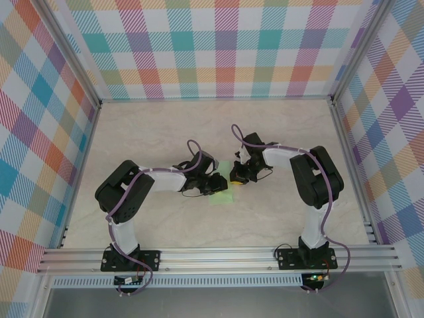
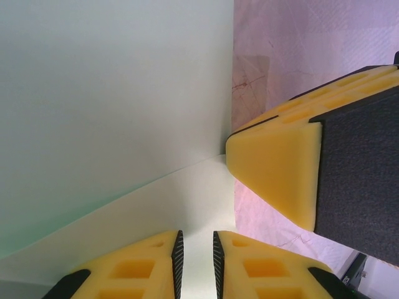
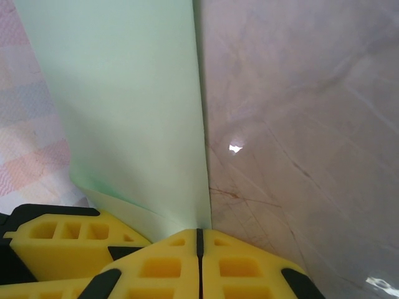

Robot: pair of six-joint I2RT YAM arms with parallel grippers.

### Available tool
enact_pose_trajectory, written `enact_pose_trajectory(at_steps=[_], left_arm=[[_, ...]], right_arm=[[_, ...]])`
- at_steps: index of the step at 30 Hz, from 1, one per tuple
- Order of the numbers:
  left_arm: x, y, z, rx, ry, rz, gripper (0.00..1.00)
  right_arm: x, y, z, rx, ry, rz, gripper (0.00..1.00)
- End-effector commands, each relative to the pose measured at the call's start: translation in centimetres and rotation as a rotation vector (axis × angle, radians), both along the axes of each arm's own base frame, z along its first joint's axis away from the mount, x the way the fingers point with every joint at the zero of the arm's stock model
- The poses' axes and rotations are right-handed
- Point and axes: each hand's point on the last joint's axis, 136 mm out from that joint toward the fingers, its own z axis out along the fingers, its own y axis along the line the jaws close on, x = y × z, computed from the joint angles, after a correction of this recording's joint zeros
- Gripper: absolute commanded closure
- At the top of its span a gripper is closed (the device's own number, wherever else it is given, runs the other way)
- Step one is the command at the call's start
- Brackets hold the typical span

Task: Fold a paper plane with a square sheet of paper (pick it up from the middle)
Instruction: Fold the triangle a second time at the center of the table.

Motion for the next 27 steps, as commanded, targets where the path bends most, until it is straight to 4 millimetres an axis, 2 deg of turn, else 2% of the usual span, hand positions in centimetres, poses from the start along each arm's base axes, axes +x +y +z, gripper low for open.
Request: enact_pose_trajectory(at_steps=[1, 7, 17, 27], left_arm=[[0.2, -0.5, 1.9, -0.039, -0.041, -0.012, 0.77], [0.1, -0.5, 1.8, -0.04, -0.039, -0.011, 0.76], [0.3, -0.5, 2.8, -0.059, -0.066, -0.006, 0.77], [0.2, 0.1, 2.3, -0.029, -0.059, 0.012, 0.78]], right_arm=[[0.5, 0.2, 0.2, -0.008, -0.027, 0.01, 0.94], [0.7, 0.1, 0.2, -0.015, -0.036, 0.004, 0.95], [1.0, 0.2, 0.7, -0.006, -0.063, 0.002, 0.96], [0.9, 0.3, 1.9, 0.019, -0.095, 0.006, 0.98]])
